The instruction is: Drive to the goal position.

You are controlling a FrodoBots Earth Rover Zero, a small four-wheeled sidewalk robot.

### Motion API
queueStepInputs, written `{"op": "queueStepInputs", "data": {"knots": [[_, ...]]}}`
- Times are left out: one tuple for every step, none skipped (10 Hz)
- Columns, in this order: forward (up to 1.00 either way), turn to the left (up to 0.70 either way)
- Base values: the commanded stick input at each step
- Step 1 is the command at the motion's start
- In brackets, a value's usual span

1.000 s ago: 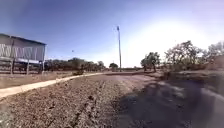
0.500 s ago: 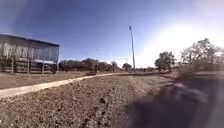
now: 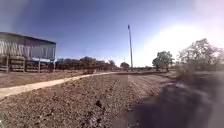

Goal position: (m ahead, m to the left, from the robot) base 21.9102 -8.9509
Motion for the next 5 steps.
{"op": "queueStepInputs", "data": {"knots": [[0.5, 0.0], [0.5, 0.0], [0.5, 0.0], [0.5, -0.04], [0.5, -0.08]]}}
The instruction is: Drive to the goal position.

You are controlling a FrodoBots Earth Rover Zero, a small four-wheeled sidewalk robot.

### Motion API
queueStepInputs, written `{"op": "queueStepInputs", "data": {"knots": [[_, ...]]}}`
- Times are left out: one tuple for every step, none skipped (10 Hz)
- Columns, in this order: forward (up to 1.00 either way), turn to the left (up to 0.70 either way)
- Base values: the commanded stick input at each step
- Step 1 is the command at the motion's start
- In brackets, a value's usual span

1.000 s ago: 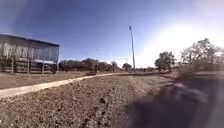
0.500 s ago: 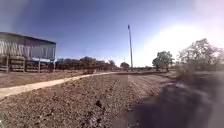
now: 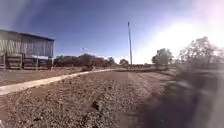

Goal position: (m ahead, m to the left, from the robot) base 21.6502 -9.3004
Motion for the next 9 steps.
{"op": "queueStepInputs", "data": {"knots": [[0.5, -0.26], [0.5, -0.04], [0.5, 0.0], [0.5, 0.0], [0.5, 0.0], [0.5, 0.0], [0.5, 0.0], [0.5, 0.0], [0.5, 0.0]]}}
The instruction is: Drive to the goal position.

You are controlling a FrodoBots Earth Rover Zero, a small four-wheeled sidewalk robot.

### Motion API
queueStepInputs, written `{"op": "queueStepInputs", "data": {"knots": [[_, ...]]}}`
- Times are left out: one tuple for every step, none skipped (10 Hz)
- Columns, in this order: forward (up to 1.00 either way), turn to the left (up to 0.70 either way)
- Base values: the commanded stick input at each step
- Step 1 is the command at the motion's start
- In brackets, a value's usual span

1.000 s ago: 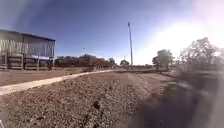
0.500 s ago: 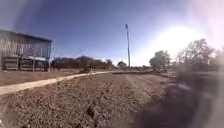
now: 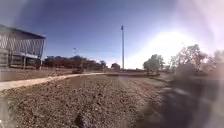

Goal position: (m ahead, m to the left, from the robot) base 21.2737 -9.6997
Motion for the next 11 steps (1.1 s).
{"op": "queueStepInputs", "data": {"knots": [[0.5, 0.0], [0.5, 0.0], [0.5, 0.0], [0.5, 0.0], [0.5, 0.0], [0.5, 0.0], [0.5, 0.0], [0.5, 0.0], [0.5, 0.0], [0.5, 0.0], [0.5, 0.0]]}}
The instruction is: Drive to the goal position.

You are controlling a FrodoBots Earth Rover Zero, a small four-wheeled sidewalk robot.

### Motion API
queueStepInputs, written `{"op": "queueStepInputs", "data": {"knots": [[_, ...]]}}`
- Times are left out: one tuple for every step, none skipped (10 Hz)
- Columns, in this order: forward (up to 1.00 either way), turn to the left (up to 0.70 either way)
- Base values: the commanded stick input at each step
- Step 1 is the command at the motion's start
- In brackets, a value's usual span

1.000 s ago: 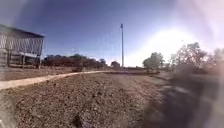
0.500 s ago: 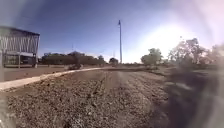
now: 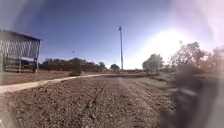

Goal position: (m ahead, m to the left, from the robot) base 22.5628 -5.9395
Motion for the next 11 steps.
{"op": "queueStepInputs", "data": {"knots": [[0.5, 0.0], [0.5, 0.0], [0.5, 0.0], [0.5, 0.0], [0.5, 0.0], [0.5, 0.0], [0.5, 0.0], [0.5, 0.0], [0.5, 0.0], [0.5, 0.0], [0.5, 0.0]]}}
